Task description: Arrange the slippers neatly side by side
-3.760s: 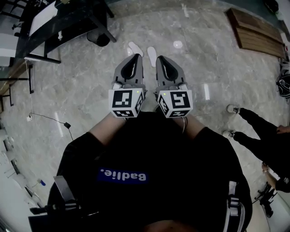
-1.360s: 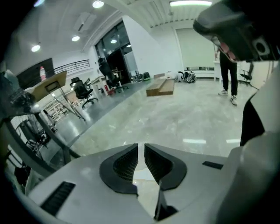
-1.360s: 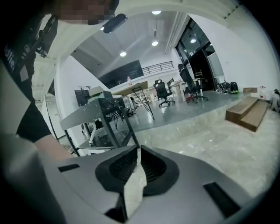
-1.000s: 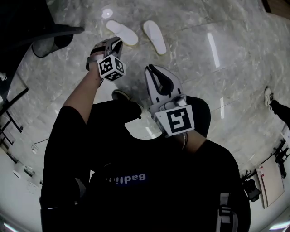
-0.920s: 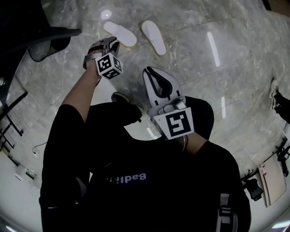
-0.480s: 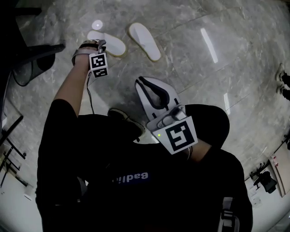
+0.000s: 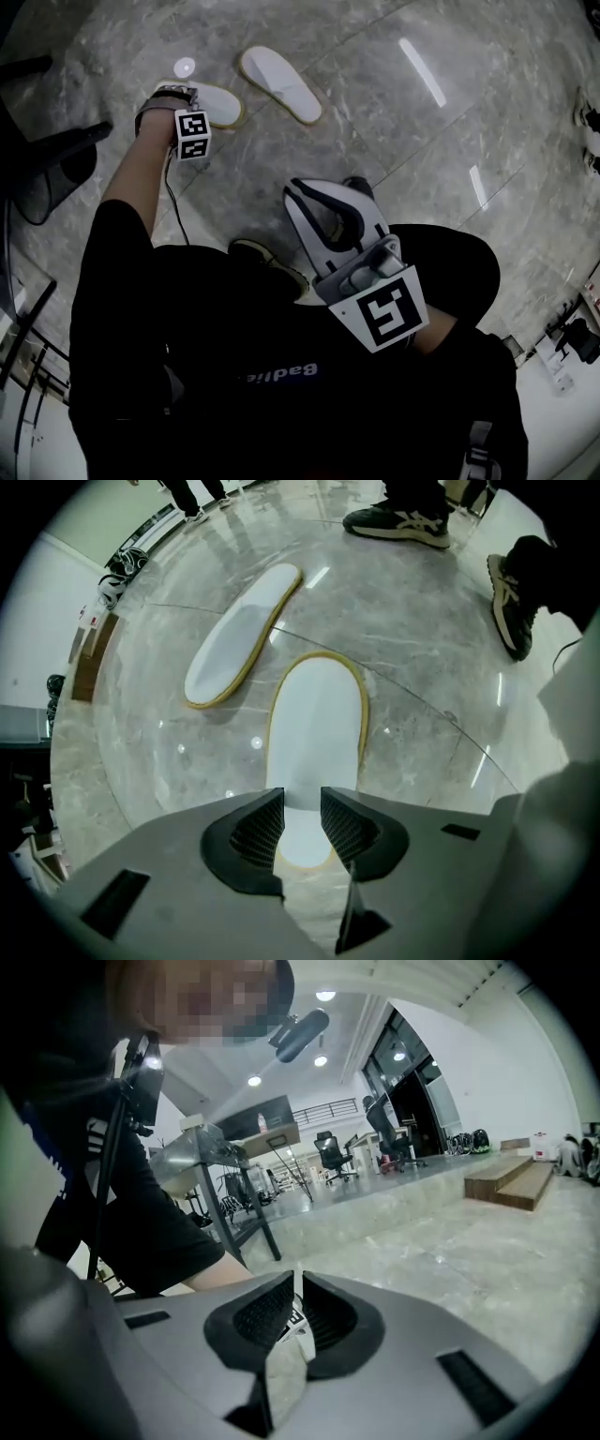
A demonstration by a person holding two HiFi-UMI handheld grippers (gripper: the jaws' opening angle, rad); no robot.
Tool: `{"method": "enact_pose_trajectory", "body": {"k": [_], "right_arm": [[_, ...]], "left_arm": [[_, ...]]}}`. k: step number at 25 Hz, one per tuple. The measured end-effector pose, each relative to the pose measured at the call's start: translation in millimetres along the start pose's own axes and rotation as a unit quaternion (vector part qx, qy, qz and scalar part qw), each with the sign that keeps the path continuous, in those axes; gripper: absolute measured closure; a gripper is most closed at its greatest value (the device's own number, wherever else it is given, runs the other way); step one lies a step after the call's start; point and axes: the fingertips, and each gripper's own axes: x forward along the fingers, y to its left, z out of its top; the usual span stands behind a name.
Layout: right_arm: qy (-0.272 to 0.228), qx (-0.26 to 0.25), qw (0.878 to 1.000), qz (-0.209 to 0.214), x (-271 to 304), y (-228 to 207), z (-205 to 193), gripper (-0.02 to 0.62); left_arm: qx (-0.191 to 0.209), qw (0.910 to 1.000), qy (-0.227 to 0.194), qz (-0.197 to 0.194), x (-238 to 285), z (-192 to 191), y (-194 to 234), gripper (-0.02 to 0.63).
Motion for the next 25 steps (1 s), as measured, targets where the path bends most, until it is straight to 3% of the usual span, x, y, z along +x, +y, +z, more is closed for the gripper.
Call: {"method": "enact_pose_trajectory", "body": {"k": [6,8,11,13,15,17,20,23,25], "right_arm": [[0.009,-0.011,1.0,-0.012,-4,0,-11,0.571],[0.006,-0.014,1.0,-0.016,-4,0,-11,0.571],[-0.002,-0.02,1.0,-0.014,-2,3,-7,0.571],[-0.003,-0.021,1.0,-0.009,0,7,-5,0.571],[-0.005,-0.023,1.0,-0.003,2,9,-4,0.571],[-0.009,-0.024,1.0,0.002,3,11,-1,0.571],[-0.022,-0.022,0.999,0.012,6,12,8,0.571],[-0.038,-0.01,0.999,0.026,8,15,22,0.571],[-0.053,0.001,0.998,0.037,10,17,33,0.571]], "left_arm": [[0.0,0.9997,0.009,0.023,20,9,4,0.513],[-0.01,0.9995,0.015,0.025,22,11,1,0.566],[-0.035,0.9989,0.019,0.026,19,12,-3,0.586],[-0.064,0.9974,0.02,0.029,16,11,-3,0.589],[-0.128,0.9914,0.018,0.022,12,9,-2,0.592],[-0.217,0.9761,0.012,0.004,7,6,-2,0.592],[-0.335,0.9419,0.0,-0.027,-5,7,-5,0.594],[-0.438,0.896,-0.008,-0.07,-17,9,-13,0.594],[-0.504,0.8568,-0.005,-0.108,-23,10,-21,0.594]]}}
